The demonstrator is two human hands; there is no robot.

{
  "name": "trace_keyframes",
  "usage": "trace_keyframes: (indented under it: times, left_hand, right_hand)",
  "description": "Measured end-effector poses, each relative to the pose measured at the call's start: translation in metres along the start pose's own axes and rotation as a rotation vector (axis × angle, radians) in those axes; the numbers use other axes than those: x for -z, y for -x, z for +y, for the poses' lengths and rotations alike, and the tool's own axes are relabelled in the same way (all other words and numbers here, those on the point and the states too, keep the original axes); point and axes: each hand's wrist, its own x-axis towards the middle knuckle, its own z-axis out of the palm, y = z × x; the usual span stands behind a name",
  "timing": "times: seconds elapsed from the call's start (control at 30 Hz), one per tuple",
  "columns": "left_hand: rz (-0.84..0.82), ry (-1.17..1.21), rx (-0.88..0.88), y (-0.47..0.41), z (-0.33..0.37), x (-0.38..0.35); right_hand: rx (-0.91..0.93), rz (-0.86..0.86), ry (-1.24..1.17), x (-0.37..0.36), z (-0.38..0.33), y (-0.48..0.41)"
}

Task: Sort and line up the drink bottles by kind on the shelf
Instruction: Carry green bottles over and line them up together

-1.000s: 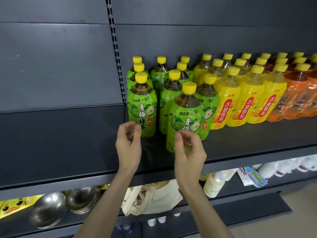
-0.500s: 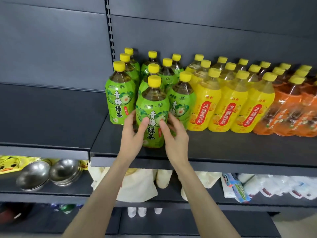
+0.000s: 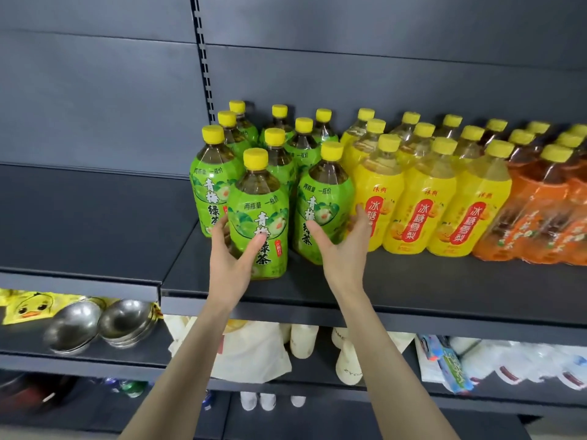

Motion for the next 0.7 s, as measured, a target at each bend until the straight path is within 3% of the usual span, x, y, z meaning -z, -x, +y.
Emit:
trace_keyframes:
  times: [0.13, 0.37, 0.57, 0.7]
  left_hand:
    - [0.025, 0.028, 0.024, -0.004, -0.004, -0.001]
    - [-0.041, -0.105, 0.009, -0.016, -0.012, 0.004]
    - [-0.095, -0.174, -0.113, -0.011, -0.005, 0.002]
    - [-0.158, -0.104, -0.057, -0.009, -0.007, 0.008]
  right_hand:
    - [0.019, 0.022, 0.149, -0.006, 0.003, -0.009]
    - [0.052, -0.074, 0.136, 0.007, 0.009, -0.007]
    - [0.078, -0.005, 0.234, 0.003, 0.007, 0.003]
    - [0.069, 0.018, 0.188, 0.001, 0.009, 0.002]
